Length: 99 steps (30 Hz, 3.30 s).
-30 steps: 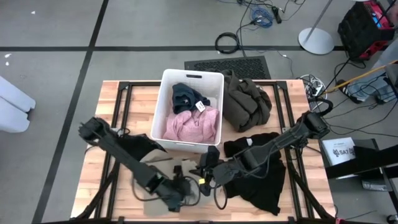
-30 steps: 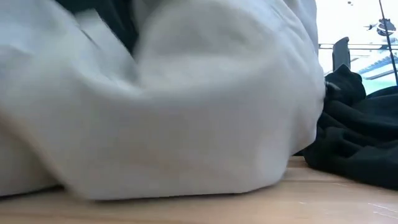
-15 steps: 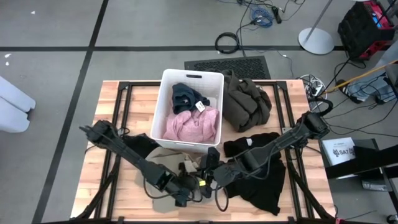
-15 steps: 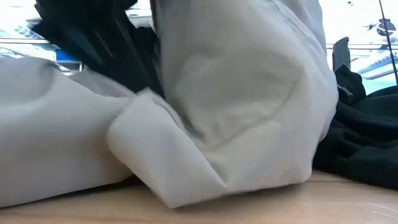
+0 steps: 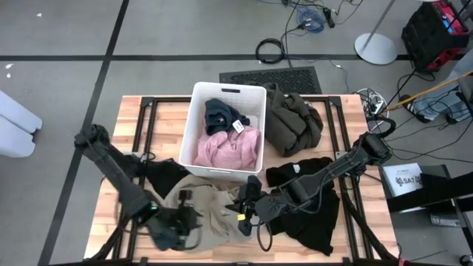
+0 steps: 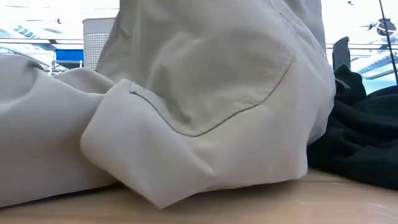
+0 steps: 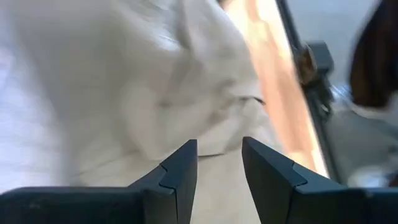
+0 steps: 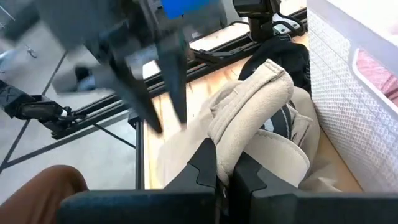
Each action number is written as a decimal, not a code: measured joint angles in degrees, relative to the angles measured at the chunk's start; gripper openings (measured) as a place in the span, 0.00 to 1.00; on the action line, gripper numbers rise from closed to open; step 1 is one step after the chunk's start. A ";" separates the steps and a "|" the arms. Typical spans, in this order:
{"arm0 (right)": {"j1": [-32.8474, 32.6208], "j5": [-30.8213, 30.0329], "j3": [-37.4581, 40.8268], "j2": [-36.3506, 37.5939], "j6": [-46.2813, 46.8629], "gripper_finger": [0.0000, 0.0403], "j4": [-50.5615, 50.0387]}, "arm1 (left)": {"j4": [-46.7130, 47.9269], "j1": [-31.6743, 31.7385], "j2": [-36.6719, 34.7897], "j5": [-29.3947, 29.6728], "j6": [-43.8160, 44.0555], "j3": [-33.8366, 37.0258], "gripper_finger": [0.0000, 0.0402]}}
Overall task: Sort clothes
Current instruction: Put the brown shorts into the white laundry bin
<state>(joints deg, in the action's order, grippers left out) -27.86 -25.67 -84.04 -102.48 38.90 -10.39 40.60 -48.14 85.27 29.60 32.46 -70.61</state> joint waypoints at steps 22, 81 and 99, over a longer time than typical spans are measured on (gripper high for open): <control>4.64 18.86 -6.18 -22.74 -0.51 0.01 18.84 | 2.05 -11.22 -5.81 19.76 4.33 0.00 0.34; -2.33 18.78 -15.39 -24.54 8.91 0.60 -57.92 | 2.36 -11.22 -5.81 20.07 4.77 -0.04 0.34; -3.10 8.95 -15.66 -11.06 24.27 0.60 -37.35 | 1.82 -11.19 -5.79 20.13 4.84 -0.07 0.34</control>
<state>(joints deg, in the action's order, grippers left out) -30.96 -16.72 -99.70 -113.54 63.18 -47.74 42.42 -59.33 79.48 49.74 37.30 -70.67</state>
